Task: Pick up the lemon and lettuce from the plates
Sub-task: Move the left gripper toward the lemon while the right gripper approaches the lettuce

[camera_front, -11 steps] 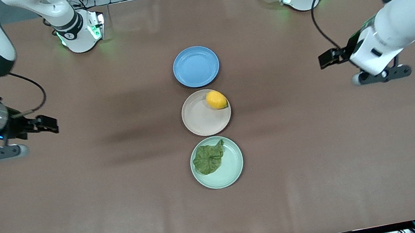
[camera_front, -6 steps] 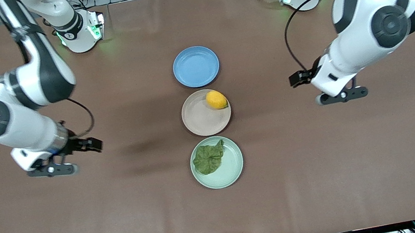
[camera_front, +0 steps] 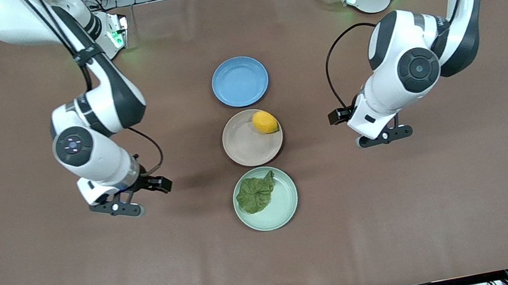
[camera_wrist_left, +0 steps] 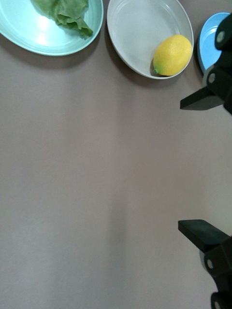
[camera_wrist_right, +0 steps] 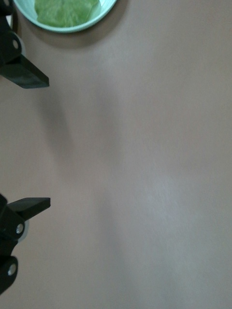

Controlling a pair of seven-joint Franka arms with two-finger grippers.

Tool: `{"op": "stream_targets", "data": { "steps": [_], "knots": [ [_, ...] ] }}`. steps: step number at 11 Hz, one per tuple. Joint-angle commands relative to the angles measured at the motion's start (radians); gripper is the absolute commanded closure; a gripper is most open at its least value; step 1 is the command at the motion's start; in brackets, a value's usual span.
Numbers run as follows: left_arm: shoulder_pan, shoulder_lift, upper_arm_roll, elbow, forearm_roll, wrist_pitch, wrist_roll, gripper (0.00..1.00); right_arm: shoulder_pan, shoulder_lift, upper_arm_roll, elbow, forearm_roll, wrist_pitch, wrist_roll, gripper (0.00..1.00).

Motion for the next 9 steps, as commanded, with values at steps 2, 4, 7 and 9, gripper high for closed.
{"op": "stream_targets", "data": {
  "steps": [2, 4, 7, 9],
  "knots": [
    [-0.101, 0.010, -0.004, -0.027, 0.022, -0.008, -0.153, 0.00, 0.052, 0.116, -0.007, 0.127, -0.017, 0.008, 0.160, 0.00],
    [-0.147, 0.057, -0.004, -0.024, 0.016, 0.000, -0.218, 0.00, 0.072, 0.150, -0.007, 0.152, -0.017, 0.028, 0.236, 0.00],
    [-0.206, 0.117, -0.006, -0.018, -0.007, 0.090, -0.346, 0.00, 0.109, 0.202, -0.007, 0.167, -0.015, 0.129, 0.428, 0.00],
    [-0.230, 0.149, -0.006, -0.011, -0.041, 0.144, -0.411, 0.00, 0.147, 0.268, -0.007, 0.238, -0.014, 0.147, 0.581, 0.00]
  ]
}}
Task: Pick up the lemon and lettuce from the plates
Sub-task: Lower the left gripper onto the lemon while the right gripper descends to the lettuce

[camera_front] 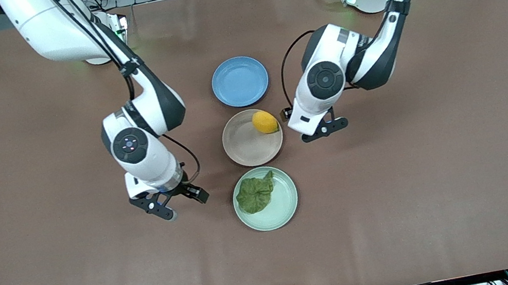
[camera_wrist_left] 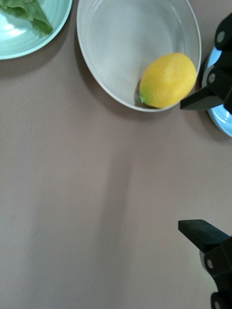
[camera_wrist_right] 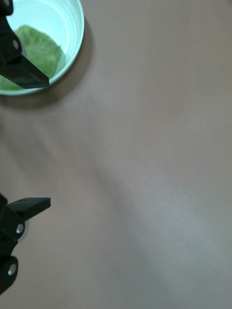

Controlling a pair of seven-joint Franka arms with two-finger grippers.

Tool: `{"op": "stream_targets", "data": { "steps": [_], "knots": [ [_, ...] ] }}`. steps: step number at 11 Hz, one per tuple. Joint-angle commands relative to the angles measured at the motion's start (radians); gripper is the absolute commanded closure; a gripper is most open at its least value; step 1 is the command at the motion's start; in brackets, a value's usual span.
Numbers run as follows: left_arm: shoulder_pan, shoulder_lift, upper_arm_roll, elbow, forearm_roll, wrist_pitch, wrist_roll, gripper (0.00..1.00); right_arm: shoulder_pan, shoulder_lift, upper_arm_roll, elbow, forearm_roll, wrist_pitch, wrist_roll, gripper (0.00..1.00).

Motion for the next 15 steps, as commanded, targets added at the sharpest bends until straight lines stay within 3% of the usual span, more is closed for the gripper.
{"op": "stream_targets", "data": {
  "steps": [1, 4, 8, 10, 15],
  "knots": [
    [-0.036, 0.053, 0.006, 0.024, -0.056, 0.084, -0.119, 0.00, 0.065, 0.119, -0.008, 0.151, -0.015, 0.010, 0.251, 0.00],
    [-0.068, 0.107, 0.006, 0.056, -0.110, 0.132, -0.183, 0.00, 0.109, 0.159, -0.010, 0.210, -0.016, 0.012, 0.416, 0.00],
    [-0.105, 0.190, 0.006, 0.117, -0.118, 0.145, -0.311, 0.00, 0.128, 0.236, -0.008, 0.233, -0.013, 0.166, 0.623, 0.06],
    [-0.117, 0.226, 0.006, 0.139, -0.127, 0.167, -0.321, 0.00, 0.128, 0.288, -0.008, 0.288, -0.009, 0.177, 0.754, 0.10],
    [-0.145, 0.262, 0.006, 0.140, -0.128, 0.243, -0.346, 0.00, 0.128, 0.297, -0.007, 0.299, -0.006, 0.179, 0.929, 0.13]
  ]
}}
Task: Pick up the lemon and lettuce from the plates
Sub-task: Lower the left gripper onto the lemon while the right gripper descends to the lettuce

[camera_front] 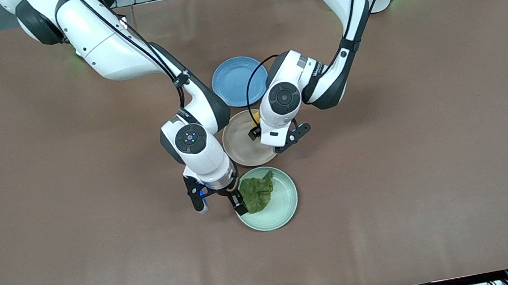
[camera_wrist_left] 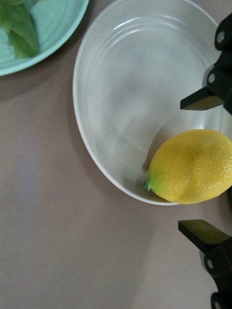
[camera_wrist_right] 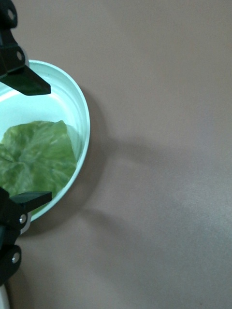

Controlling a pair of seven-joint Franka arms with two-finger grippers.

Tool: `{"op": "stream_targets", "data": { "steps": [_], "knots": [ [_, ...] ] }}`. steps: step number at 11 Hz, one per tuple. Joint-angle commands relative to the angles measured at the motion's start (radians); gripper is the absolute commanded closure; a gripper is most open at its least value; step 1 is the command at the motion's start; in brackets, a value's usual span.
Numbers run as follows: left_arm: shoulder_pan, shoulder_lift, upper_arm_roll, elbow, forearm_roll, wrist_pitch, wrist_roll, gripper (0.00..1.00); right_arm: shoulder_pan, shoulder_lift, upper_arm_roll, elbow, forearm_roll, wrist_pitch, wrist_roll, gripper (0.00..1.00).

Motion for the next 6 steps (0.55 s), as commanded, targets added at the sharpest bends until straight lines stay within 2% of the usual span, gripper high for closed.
{"op": "stream_targets", "data": {
  "steps": [1, 3, 5, 6],
  "knots": [
    [-0.030, 0.031, 0.009, 0.024, -0.026, 0.034, -0.032, 0.00, 0.007, 0.026, -0.006, 0.036, -0.006, -0.003, 0.183, 0.17],
    [-0.036, 0.037, 0.009, 0.023, -0.024, 0.036, -0.036, 0.00, 0.001, 0.040, -0.004, 0.036, 0.006, 0.008, 0.289, 0.17],
    [-0.050, 0.048, 0.010, 0.024, -0.017, 0.036, -0.036, 0.00, 0.000, 0.041, -0.004, 0.038, 0.119, 0.012, 0.320, 0.17],
    [-0.057, 0.047, 0.010, 0.024, -0.018, 0.036, -0.039, 0.33, 0.000, 0.041, -0.004, 0.038, 0.173, 0.012, 0.325, 0.17]
  ]
}}
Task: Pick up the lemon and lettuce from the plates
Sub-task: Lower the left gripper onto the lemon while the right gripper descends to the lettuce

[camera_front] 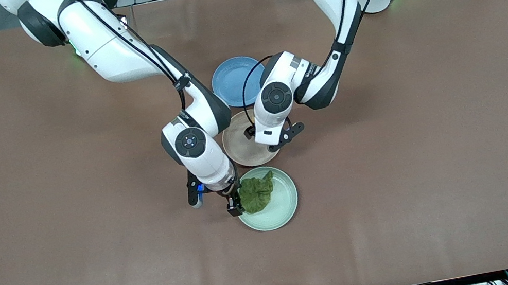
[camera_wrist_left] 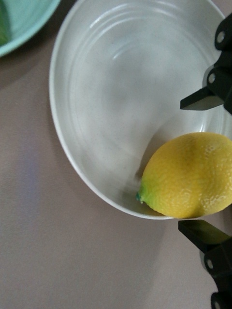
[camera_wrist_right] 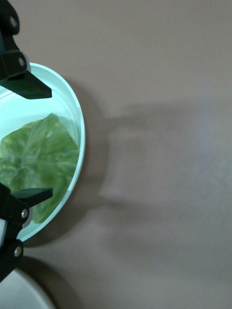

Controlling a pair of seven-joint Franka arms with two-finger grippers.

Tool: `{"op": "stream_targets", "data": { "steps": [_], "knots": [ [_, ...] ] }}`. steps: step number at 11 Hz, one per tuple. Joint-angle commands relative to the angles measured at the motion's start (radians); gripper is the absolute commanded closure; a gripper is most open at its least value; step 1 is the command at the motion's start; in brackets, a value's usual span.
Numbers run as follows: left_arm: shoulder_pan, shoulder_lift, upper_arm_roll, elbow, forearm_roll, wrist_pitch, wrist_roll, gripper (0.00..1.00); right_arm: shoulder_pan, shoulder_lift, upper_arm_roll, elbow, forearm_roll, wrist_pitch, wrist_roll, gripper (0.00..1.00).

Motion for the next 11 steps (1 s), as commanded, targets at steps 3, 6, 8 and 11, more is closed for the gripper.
{"op": "stream_targets", "data": {
  "steps": [3, 6, 8, 11],
  "knots": [
    [-0.047, 0.013, 0.017, 0.022, 0.008, 0.004, -0.060, 1.00, 0.001, 0.026, -0.003, 0.034, 0.178, 0.015, 0.099, 0.17],
    [-0.044, 0.007, 0.016, 0.020, 0.022, 0.002, -0.063, 1.00, 0.000, 0.060, 0.000, 0.031, 0.179, 0.061, 0.107, 0.17],
    [-0.033, -0.016, 0.018, 0.019, 0.027, -0.019, -0.063, 1.00, 0.003, 0.078, 0.000, 0.031, 0.179, 0.095, 0.106, 0.18],
    [0.022, -0.086, 0.023, 0.020, 0.051, -0.119, -0.036, 1.00, 0.006, 0.081, 0.000, 0.031, 0.178, 0.096, 0.099, 0.63]
  ]
}}
